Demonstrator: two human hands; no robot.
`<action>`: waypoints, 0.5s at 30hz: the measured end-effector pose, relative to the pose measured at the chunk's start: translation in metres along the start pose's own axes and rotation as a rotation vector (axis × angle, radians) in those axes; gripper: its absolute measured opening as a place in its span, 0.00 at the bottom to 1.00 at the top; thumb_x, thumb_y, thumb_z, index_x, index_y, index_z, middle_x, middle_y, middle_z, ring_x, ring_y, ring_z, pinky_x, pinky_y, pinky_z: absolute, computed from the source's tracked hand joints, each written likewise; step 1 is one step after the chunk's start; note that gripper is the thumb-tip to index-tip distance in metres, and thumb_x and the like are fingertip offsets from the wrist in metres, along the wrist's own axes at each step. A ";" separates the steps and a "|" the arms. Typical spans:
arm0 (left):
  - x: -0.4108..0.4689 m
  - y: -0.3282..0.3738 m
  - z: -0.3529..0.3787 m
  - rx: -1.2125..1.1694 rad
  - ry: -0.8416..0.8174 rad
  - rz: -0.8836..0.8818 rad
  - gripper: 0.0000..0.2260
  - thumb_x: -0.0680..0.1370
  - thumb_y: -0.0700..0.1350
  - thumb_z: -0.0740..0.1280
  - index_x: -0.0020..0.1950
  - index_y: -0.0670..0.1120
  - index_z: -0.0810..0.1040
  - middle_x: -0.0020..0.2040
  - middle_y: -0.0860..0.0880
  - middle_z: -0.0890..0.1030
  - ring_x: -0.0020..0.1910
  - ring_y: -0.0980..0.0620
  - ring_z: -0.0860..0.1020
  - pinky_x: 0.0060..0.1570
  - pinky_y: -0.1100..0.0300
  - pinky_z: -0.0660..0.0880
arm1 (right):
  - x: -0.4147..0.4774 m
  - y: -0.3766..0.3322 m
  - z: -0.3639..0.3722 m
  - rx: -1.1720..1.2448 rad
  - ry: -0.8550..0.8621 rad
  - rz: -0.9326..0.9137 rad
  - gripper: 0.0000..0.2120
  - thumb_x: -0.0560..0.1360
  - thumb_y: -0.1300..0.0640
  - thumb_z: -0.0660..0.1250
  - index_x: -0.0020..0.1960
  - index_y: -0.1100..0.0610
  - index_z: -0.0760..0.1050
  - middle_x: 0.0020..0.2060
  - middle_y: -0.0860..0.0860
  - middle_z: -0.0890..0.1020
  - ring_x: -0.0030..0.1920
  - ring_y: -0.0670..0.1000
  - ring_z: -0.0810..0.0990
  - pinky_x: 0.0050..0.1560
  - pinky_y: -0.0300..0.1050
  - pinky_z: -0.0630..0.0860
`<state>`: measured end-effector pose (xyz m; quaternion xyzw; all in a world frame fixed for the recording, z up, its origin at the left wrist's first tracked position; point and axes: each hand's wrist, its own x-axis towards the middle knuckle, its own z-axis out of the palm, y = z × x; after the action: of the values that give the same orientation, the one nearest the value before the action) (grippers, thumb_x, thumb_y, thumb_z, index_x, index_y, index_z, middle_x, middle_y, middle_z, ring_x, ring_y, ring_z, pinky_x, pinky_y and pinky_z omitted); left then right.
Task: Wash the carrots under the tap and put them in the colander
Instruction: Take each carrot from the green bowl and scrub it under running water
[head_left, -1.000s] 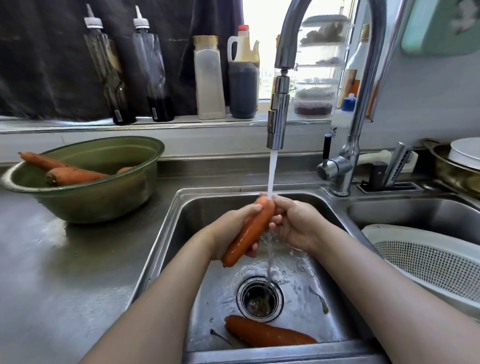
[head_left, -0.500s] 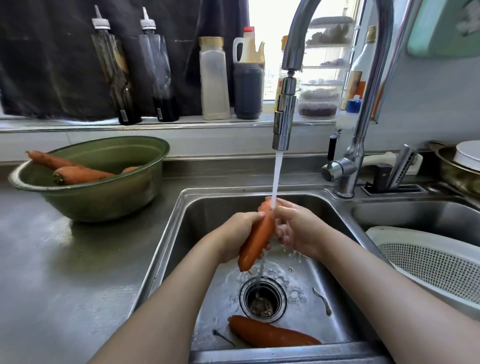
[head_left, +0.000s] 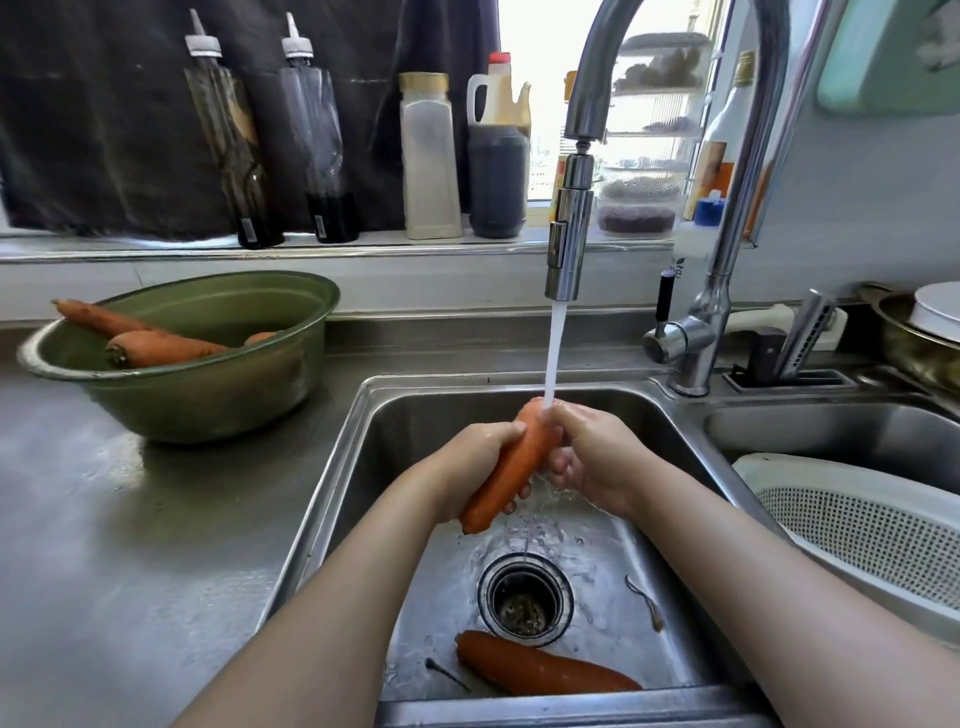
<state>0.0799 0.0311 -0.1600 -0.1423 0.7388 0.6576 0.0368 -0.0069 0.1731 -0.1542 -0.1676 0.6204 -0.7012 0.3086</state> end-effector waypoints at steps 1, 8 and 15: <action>0.000 0.000 0.000 0.002 0.000 -0.004 0.21 0.86 0.53 0.55 0.61 0.39 0.80 0.47 0.37 0.82 0.41 0.45 0.80 0.39 0.53 0.79 | 0.000 0.000 0.000 0.008 -0.002 0.006 0.11 0.82 0.63 0.61 0.56 0.60 0.82 0.28 0.52 0.75 0.25 0.48 0.70 0.25 0.41 0.71; -0.003 -0.001 -0.008 0.115 -0.012 -0.033 0.18 0.84 0.54 0.56 0.58 0.43 0.79 0.45 0.39 0.83 0.42 0.43 0.79 0.41 0.51 0.77 | -0.002 0.000 -0.002 -0.070 -0.040 0.014 0.10 0.81 0.63 0.64 0.55 0.62 0.84 0.35 0.57 0.80 0.27 0.51 0.77 0.27 0.41 0.77; 0.002 0.002 -0.018 0.367 0.077 -0.035 0.12 0.80 0.54 0.60 0.58 0.49 0.73 0.46 0.38 0.85 0.40 0.38 0.86 0.38 0.50 0.78 | -0.006 -0.004 -0.007 -0.145 -0.098 0.084 0.09 0.81 0.66 0.63 0.56 0.62 0.82 0.38 0.59 0.80 0.30 0.53 0.82 0.30 0.43 0.82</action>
<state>0.0799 0.0129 -0.1559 -0.1710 0.8446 0.5052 0.0454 -0.0073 0.1821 -0.1509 -0.1976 0.6600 -0.6320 0.3547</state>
